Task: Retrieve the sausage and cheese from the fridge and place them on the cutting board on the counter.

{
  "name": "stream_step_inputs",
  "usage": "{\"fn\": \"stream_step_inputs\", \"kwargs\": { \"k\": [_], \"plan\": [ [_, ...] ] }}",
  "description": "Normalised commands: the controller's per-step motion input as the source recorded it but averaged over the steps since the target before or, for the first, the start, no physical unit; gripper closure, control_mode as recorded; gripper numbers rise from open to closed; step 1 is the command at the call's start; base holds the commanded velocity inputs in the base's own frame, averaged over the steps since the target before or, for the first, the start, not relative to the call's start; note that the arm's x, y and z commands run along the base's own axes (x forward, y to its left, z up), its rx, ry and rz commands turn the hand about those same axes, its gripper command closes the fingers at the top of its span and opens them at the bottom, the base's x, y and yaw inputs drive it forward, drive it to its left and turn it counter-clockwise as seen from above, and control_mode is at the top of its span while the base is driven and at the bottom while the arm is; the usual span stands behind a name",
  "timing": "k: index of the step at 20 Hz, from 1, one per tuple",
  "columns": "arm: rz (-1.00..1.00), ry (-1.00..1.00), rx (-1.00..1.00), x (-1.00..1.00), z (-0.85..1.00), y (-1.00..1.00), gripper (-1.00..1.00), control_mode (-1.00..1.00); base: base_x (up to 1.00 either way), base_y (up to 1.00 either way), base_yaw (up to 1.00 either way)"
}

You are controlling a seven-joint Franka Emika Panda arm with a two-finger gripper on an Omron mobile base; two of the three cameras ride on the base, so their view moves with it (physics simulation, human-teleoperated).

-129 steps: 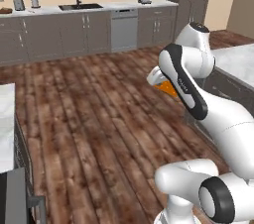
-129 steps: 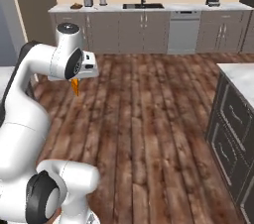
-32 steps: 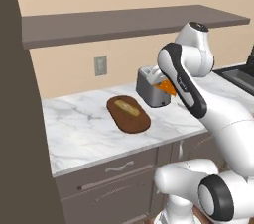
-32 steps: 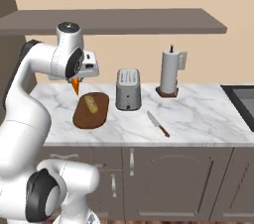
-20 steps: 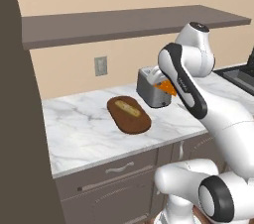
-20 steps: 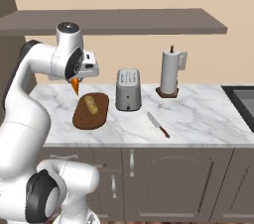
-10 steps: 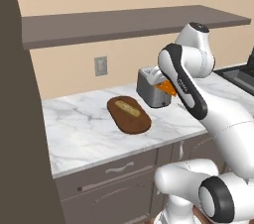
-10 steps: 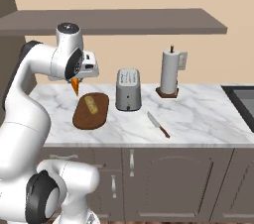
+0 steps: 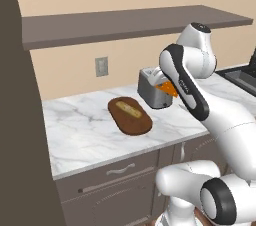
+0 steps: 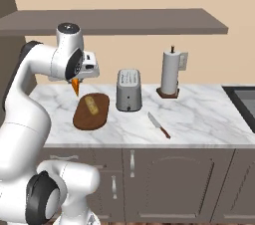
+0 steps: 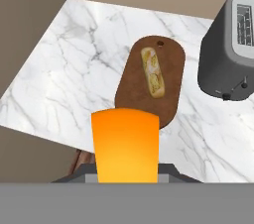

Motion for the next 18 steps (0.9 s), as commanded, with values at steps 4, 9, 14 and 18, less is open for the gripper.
{"fn": "stream_step_inputs", "kwargs": {
  "k": [4,9,14,18],
  "plan": [
    [0.00,0.00,0.00,0.00,0.00,0.00,1.00,-1.00,0.00,0.00,0.00],
    [0.00,-0.01,0.00,-0.05,0.00,0.00,1.00,-1.00,0.00,0.00,0.00],
    [-0.03,0.07,-0.02,0.57,-0.65,0.45,1.00,-1.00,0.00,0.00,0.00],
    [-0.04,0.06,-0.01,0.60,-0.70,0.87,1.00,-1.00,0.00,0.00,0.00]
  ]
}}
